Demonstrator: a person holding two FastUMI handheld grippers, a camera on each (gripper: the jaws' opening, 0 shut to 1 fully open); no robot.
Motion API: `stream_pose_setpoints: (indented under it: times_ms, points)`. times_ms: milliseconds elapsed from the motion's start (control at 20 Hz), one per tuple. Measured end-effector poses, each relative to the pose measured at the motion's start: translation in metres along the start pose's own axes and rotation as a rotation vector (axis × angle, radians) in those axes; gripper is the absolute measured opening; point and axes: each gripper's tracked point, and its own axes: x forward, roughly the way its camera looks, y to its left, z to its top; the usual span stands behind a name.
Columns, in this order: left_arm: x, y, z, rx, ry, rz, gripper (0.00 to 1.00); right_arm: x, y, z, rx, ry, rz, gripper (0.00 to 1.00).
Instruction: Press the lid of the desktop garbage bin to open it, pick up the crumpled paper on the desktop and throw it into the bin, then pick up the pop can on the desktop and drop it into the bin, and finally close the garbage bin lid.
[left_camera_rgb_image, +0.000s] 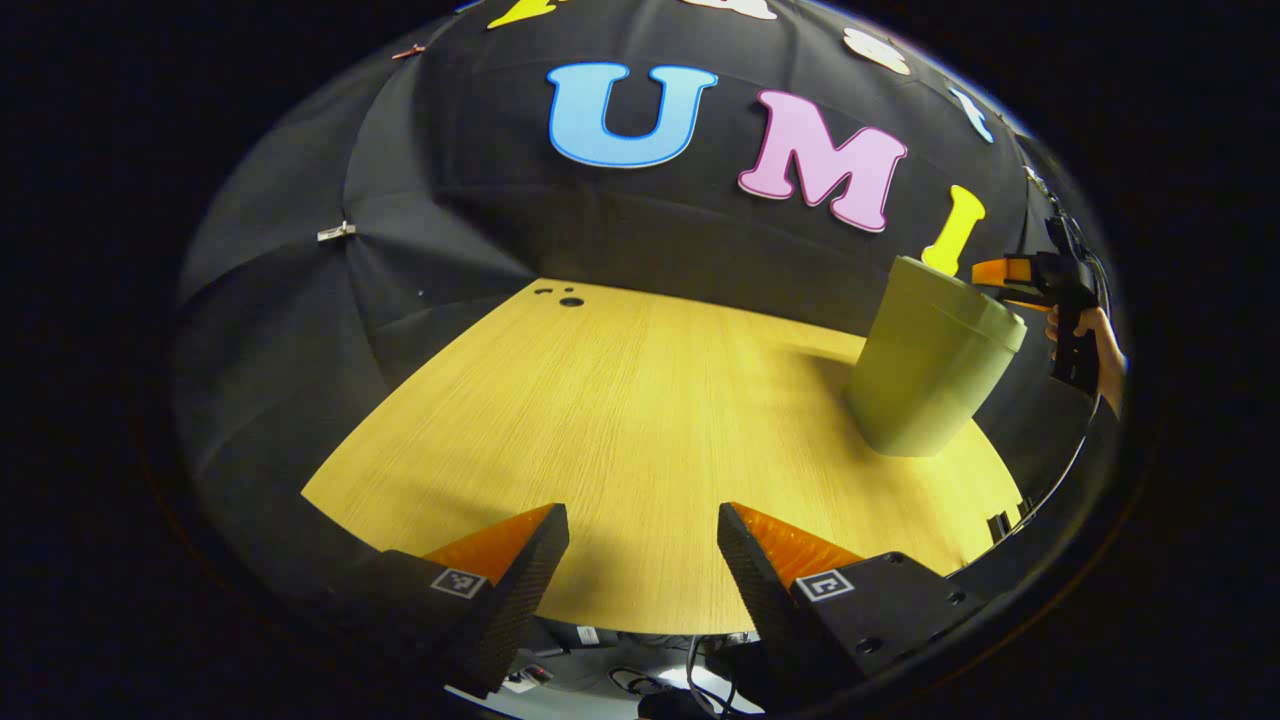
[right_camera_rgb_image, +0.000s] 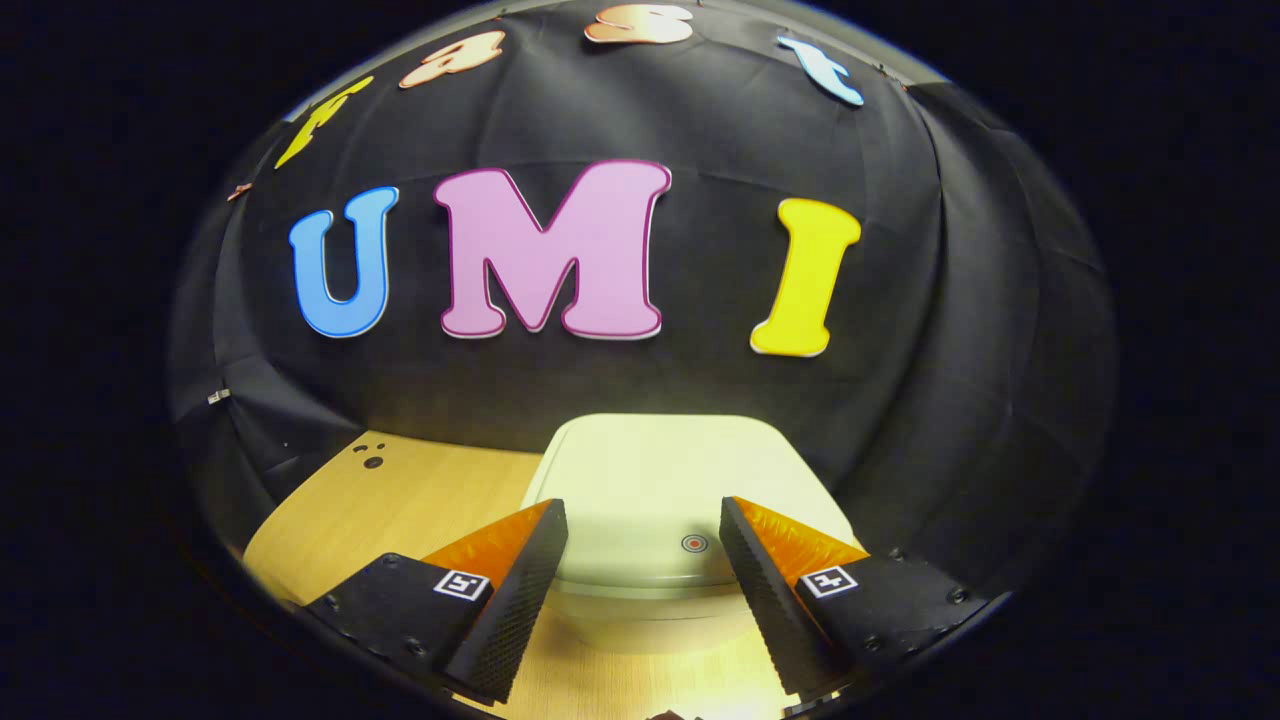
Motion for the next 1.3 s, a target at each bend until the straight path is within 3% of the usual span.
stream_pose_setpoints:
  times_ms: [200,550,900,1050,1300]
  points:
    - [-0.004,-0.016,0.035,0.064,-0.099,-0.039,0.96,-0.036,0.025,0.015,0.003,-0.077,0.049,0.96]
    - [-0.023,-0.039,0.094,0.018,-0.280,-0.083,0.96,-0.096,0.066,0.022,-0.059,-0.202,0.113,0.96]
    - [-0.052,-0.043,0.105,-0.030,-0.338,-0.060,0.96,-0.136,0.112,-0.036,0.016,-0.096,0.197,0.96]
    - [-0.056,-0.052,0.081,-0.052,-0.291,-0.071,0.96,-0.146,0.127,-0.058,0.010,-0.059,0.238,0.96]
    - [-0.058,-0.060,0.079,-0.009,-0.284,-0.101,0.96,-0.153,0.136,-0.092,0.010,-0.004,0.259,0.96]
